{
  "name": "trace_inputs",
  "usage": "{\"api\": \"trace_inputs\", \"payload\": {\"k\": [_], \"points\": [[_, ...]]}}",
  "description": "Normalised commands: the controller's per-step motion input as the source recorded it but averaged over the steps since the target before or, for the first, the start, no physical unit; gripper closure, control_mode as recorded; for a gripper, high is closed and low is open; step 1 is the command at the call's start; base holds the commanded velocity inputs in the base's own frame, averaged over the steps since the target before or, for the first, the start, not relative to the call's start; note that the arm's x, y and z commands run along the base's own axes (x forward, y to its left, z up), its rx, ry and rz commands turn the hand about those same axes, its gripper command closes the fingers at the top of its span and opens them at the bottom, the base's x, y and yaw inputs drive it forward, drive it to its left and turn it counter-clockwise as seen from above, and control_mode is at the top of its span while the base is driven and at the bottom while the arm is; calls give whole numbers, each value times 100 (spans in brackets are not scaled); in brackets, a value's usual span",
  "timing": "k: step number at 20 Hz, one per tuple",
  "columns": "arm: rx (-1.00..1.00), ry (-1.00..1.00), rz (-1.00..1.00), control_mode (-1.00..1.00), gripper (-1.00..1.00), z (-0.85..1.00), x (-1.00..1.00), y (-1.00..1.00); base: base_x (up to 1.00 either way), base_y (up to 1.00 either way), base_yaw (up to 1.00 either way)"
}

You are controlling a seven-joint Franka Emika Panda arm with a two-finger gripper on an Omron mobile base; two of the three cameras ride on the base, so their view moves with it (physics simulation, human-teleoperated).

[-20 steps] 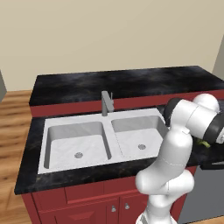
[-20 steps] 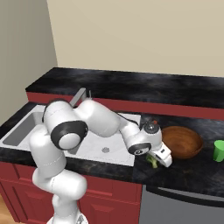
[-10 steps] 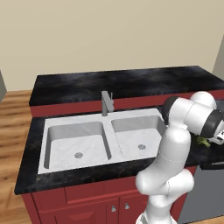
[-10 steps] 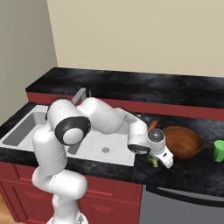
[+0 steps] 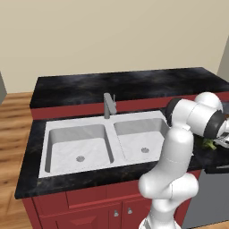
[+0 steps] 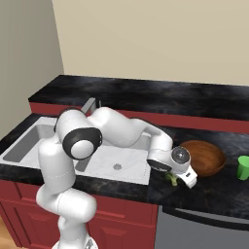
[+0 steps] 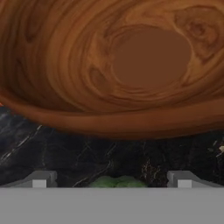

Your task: Remove the broccoli and carrot from the sink. Then move the bowl and cup from the counter to the sink for washing.

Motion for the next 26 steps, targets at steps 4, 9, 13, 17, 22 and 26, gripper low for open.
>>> {"api": "trace_inputs", "payload": {"k": [4,9,13,17,22,26], "points": [[3,0,0,-100,-100,0,-1,2,0,0,0],[2,0,0,-100,-100,6,0,8,0,0,0],[3,0,0,-100,-100,6,-3,3,0,0,0],[3,2,0,-100,-100,11,-7,5,0,0,0],[0,0,0,-100,-100,25,-5,1,0,0,0],[0,2,0,-100,-100,32,-6,0,0,0,0]]}}
